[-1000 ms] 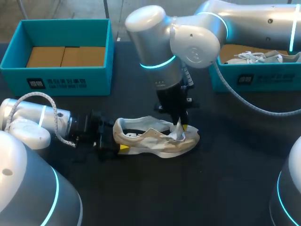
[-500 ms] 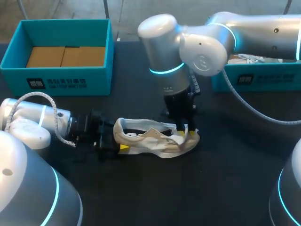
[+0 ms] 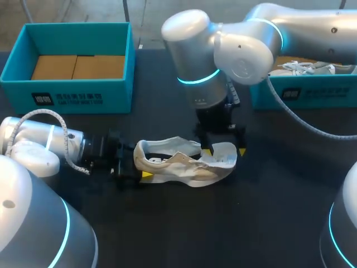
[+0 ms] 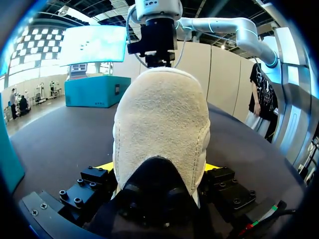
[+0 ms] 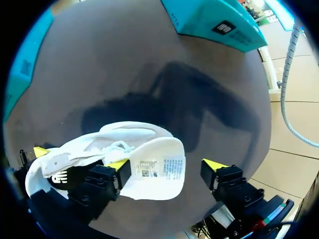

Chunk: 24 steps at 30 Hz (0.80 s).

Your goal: Take the shoe out of the shoebox, open the shoe tongue, remove and reinsert the insole, then place the shoe into the shoebox

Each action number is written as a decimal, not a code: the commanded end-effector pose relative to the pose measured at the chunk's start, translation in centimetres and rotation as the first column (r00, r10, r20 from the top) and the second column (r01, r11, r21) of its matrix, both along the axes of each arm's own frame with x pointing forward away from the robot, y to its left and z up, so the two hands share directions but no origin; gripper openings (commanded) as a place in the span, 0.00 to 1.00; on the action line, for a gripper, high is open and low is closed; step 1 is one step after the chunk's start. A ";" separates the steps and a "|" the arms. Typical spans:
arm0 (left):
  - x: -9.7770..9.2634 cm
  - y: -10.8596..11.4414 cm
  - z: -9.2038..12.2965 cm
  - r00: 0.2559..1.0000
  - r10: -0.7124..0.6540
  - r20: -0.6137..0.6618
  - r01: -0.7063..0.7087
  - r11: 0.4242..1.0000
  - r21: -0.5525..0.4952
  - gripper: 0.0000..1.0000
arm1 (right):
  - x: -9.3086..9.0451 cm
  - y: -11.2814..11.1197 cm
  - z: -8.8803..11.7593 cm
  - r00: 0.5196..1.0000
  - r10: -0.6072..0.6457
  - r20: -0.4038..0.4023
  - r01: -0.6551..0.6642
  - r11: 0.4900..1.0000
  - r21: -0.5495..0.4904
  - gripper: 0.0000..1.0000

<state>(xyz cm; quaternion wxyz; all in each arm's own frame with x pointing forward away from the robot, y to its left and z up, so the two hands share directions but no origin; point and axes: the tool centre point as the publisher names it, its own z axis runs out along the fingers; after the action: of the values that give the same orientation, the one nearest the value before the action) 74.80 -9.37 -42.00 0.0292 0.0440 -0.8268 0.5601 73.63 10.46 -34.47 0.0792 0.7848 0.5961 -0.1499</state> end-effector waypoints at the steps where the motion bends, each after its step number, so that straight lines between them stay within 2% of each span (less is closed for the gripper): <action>1: 0.0 0.0 0.0 1.000 0.000 0.000 0.000 1.000 0.001 0.00 | 0.1 0.3 2.0 0.999 0.020 0.034 -0.020 1.000 -0.008 1.00; 8: 0.0 0.0 0.0 1.000 0.000 0.000 0.000 1.000 0.001 0.00 | 1.3 0.8 3.8 0.993 0.087 0.083 -0.088 0.996 0.006 1.00; 14: 0.0 0.0 0.0 1.000 0.000 0.000 0.000 1.000 0.001 0.00 | 2.5 2.7 5.9 0.973 0.197 0.120 -0.201 0.979 0.025 1.00; 20: 0.0 0.0 0.0 1.000 0.000 0.000 0.000 1.000 0.001 0.00 | 4.2 4.6 8.0 0.924 0.347 0.164 -0.361 0.930 0.066 1.00; 24: 0.0 0.0 0.0 1.000 0.000 0.000 0.000 1.000 0.001 0.00 | 5.1 5.9 9.0 0.868 0.449 0.210 -0.476 0.874 0.100 1.00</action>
<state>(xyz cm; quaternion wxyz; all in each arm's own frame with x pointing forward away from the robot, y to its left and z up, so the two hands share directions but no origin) 74.80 -9.39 -41.99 0.0292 0.0439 -0.8267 0.5601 78.65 16.43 -25.93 0.1107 0.6484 0.7528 -0.0254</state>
